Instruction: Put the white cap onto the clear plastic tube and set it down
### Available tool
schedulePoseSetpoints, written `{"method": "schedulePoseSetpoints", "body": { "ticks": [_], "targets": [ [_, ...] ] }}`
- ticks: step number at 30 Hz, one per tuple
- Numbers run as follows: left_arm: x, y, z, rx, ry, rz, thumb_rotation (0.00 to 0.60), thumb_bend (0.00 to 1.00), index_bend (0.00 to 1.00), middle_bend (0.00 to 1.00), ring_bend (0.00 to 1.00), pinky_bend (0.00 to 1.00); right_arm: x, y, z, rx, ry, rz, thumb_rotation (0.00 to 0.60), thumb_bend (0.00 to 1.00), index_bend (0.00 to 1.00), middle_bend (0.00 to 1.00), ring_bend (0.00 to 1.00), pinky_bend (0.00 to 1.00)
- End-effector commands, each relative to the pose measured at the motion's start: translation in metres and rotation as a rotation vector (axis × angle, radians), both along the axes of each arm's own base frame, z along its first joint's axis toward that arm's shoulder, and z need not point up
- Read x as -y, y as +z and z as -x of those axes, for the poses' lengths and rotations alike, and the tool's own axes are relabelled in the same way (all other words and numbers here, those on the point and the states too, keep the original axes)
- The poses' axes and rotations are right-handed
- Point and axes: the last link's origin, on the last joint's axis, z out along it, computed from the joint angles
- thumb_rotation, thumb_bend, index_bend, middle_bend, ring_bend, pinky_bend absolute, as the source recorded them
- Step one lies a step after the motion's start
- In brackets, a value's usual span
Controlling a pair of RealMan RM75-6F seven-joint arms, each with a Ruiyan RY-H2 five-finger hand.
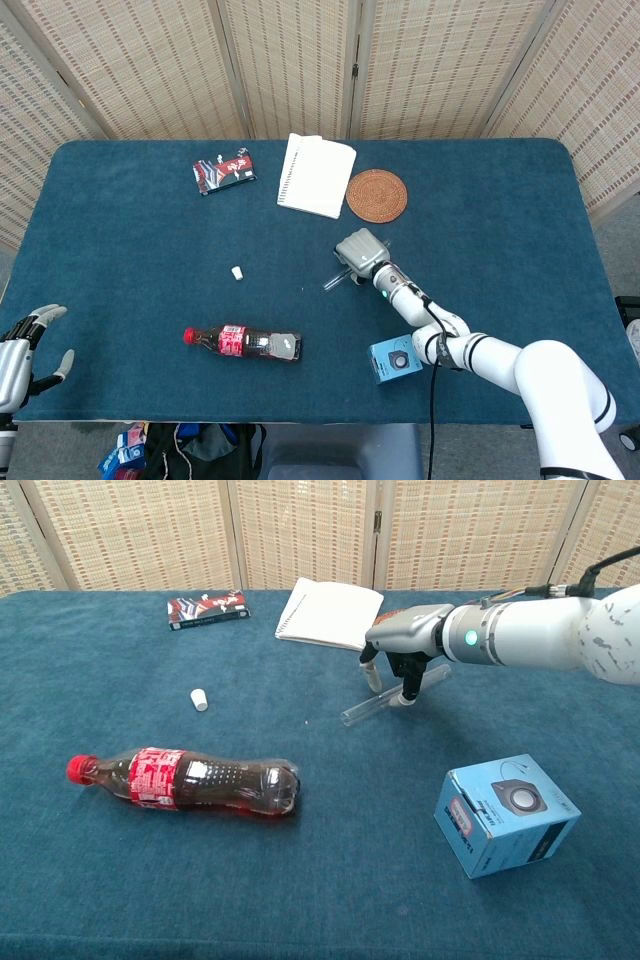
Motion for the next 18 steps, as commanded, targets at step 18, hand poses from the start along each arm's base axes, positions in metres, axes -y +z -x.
{"method": "schedulePoseSetpoints", "body": {
  "ticks": [18],
  "targets": [
    [0.0023, -0.0012, 0.0039, 0.009, 0.008, 0.000, 0.600, 0.36, 0.21, 0.20, 0.22, 0.33, 0.0034, -0.0024, 0.0065, -0.014, -0.028, 0.027, 0.600, 0.37, 0.57, 1.00, 1.00, 1.00]
  ]
}}
